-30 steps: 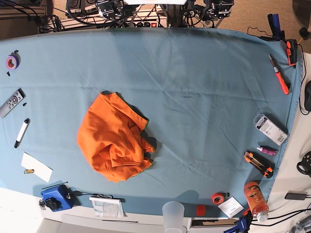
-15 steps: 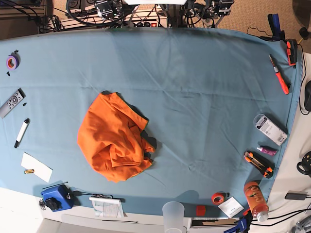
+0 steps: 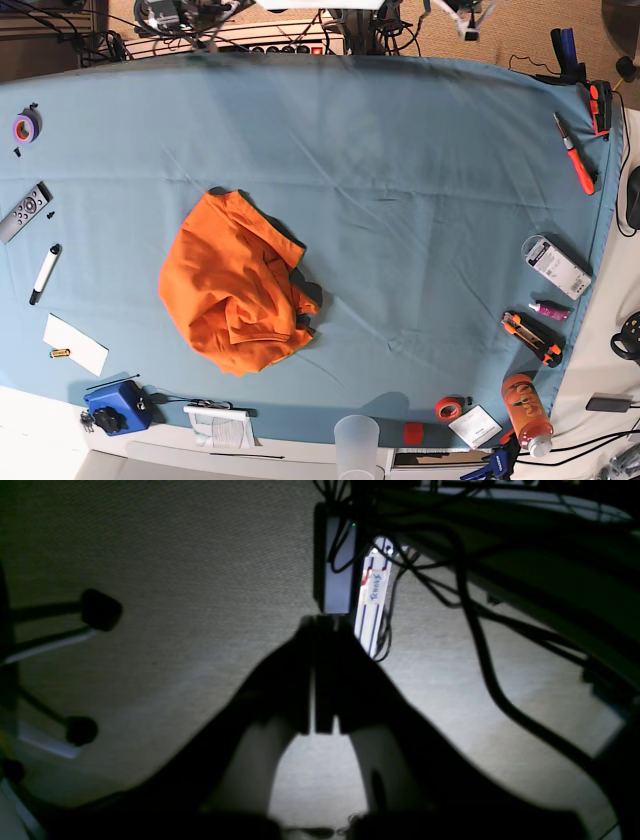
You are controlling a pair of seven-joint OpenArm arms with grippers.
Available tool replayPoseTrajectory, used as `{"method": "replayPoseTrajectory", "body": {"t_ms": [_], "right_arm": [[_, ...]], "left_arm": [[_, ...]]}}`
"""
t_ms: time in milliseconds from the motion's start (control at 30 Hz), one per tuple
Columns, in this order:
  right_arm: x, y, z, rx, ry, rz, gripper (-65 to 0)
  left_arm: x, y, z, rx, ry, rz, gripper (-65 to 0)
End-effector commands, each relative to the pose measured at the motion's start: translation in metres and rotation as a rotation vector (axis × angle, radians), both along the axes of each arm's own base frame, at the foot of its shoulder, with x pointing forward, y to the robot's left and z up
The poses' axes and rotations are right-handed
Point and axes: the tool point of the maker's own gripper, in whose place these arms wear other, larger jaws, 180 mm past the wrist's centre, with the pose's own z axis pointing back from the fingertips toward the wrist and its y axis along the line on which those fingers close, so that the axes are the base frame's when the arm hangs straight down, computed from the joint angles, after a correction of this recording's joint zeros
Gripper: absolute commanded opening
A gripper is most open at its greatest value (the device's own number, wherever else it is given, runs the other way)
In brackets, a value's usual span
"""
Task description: Layout the t-shirt on the table in an organized manner, then fold the t-shirt properly
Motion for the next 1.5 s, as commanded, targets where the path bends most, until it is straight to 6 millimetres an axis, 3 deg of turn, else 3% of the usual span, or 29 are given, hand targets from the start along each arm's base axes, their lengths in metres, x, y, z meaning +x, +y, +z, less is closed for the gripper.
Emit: {"method": "replayPoseTrajectory", "body": {"t_ms": [0, 200, 367, 600, 833, 1000, 1167, 1467], "right_arm": [[-0.002, -0.010, 0.006, -0.008, -0.006, 0.006, -65.0], [-0.011, -0.020, 0.036, 0.007, -0.043, 0.041, -65.0], [-0.025, -0.013, 0.060, 0.023, -0.038, 0.119, -65.0], [-0.044, 0.019, 0.091, 0.082, -0.039, 0.191, -65.0], [-0.043, 0.051, 0.129, 0.138, -0.075, 0.260, -65.0], [-0.014, 0.056, 0.154, 0.129, -0.155, 0.277, -65.0], [0.017, 0.043, 0.184, 0.058, -0.200, 0.292, -65.0], [0.099, 0.046, 0.270, 0.048, -0.522, 0.267, -65.0]], "left_arm": [[-0.004, 0.005, 0.006, -0.005, -0.015, -0.001, -65.0], [-0.021, 0.008, 0.031, -0.006, -0.015, -0.038, -65.0], [-0.036, 0.004, 0.053, -0.009, 0.006, -0.074, -65.0], [-0.053, -0.002, 0.094, -0.012, 0.028, -0.129, -65.0], [-0.049, -0.011, 0.143, -0.013, -0.011, -0.181, -65.0], [-0.025, -0.017, 0.174, -0.006, -0.054, -0.220, -65.0], [-0.005, -0.020, 0.201, 0.013, -0.044, -0.269, -65.0], [0.058, -0.031, 0.267, 0.038, -0.273, -0.308, -65.0]]}}
